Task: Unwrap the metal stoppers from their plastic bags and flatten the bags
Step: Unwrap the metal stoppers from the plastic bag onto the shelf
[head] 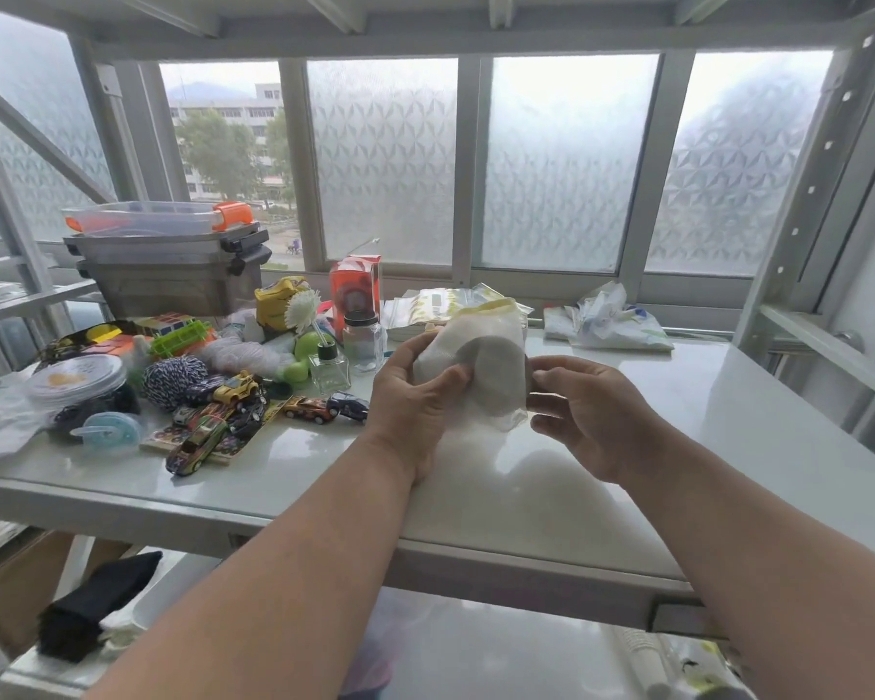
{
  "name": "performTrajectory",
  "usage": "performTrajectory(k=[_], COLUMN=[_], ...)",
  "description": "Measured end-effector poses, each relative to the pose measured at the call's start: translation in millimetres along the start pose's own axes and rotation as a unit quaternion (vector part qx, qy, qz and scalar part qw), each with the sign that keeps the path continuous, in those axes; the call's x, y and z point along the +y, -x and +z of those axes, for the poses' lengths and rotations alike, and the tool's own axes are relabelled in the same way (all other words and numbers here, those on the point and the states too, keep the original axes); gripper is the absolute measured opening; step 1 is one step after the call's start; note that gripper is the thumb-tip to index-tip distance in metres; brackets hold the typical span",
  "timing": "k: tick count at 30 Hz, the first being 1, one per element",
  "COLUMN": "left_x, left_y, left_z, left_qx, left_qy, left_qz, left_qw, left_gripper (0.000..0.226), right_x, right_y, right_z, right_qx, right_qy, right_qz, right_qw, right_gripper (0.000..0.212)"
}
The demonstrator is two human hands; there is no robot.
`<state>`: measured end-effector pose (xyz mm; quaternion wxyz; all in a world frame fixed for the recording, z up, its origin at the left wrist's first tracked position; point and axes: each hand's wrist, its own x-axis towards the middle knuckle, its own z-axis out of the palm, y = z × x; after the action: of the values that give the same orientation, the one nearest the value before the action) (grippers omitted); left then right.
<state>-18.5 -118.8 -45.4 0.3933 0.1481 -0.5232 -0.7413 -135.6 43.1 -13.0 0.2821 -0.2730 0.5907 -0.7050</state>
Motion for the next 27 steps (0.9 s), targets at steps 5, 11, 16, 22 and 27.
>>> performTrajectory(k=[5,11,16,22,27], left_x=[0.8,2.8,6.4,2.9,2.1], left_y=[0.4,0.2,2.1,1.2,1.9], left_z=[3.3,4.1,5.4,5.2,5.7], left_qx=[-0.013,0.003,-0.007,0.015,0.028], left_qy=[0.009,0.014,-0.007,-0.038,-0.054], left_qz=[-0.019,-0.029,-0.030,-0.025,-0.022], left_qw=[1.000,0.999,1.000,0.999,0.998], left_gripper=[0.056,0.044,0.029,0.022,0.043], right_x=[4.2,6.8,6.9,8.4,3.3], right_y=[1.8,0.6,3.9,4.4,-5.4], right_z=[-2.0,6.7,9.7,9.6,0.5], right_qx=[-0.017,0.032,0.022,0.015,0.092], right_qy=[0.012,0.067,0.075,0.074,-0.055], right_qz=[-0.028,-0.089,-0.101,-0.075,0.013], right_qw=[0.999,0.993,0.992,0.994,0.994], right_gripper=[0.024,0.054,0.045,0.012,0.017])
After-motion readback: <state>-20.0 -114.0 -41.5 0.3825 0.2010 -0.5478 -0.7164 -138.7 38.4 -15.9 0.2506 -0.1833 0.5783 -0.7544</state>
